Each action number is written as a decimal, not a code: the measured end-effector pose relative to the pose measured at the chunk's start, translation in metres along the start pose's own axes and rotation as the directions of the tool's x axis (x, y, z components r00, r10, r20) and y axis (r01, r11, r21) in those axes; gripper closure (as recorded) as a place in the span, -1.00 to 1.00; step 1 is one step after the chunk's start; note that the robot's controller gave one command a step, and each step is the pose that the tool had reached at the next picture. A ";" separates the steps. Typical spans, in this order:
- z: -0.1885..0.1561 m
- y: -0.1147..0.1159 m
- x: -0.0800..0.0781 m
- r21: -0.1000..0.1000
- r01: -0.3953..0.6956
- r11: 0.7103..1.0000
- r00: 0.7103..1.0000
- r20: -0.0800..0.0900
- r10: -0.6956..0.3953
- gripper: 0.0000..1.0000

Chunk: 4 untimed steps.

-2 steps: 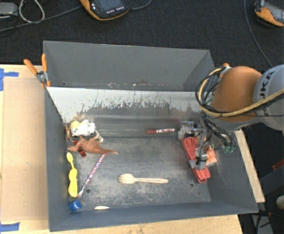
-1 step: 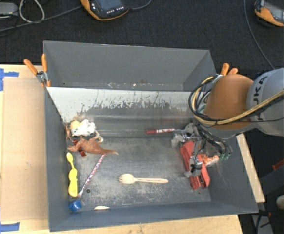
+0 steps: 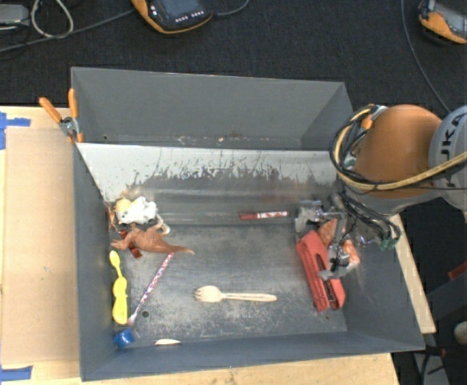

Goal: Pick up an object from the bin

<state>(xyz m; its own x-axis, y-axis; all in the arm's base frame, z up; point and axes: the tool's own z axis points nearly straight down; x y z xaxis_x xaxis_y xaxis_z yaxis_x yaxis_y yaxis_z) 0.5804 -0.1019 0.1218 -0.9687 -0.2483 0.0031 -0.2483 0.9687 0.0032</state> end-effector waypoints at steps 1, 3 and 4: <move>0.001 0.035 0.012 -0.003 0.153 0.988 0.988 -0.001 -0.153 -1.00; -0.023 0.076 0.027 -0.003 0.141 0.990 0.990 -0.003 -0.141 -1.00; -0.021 0.149 0.048 -0.007 0.331 0.943 0.944 -0.004 -0.331 -1.00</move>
Offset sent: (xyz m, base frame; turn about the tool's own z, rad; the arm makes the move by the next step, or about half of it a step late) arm -0.0563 0.0700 0.0400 -0.2129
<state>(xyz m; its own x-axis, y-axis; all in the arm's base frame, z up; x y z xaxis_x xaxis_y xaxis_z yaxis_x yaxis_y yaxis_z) 0.4969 0.0304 0.1430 -0.8317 -0.5553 0.0059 -0.5552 0.8317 0.0107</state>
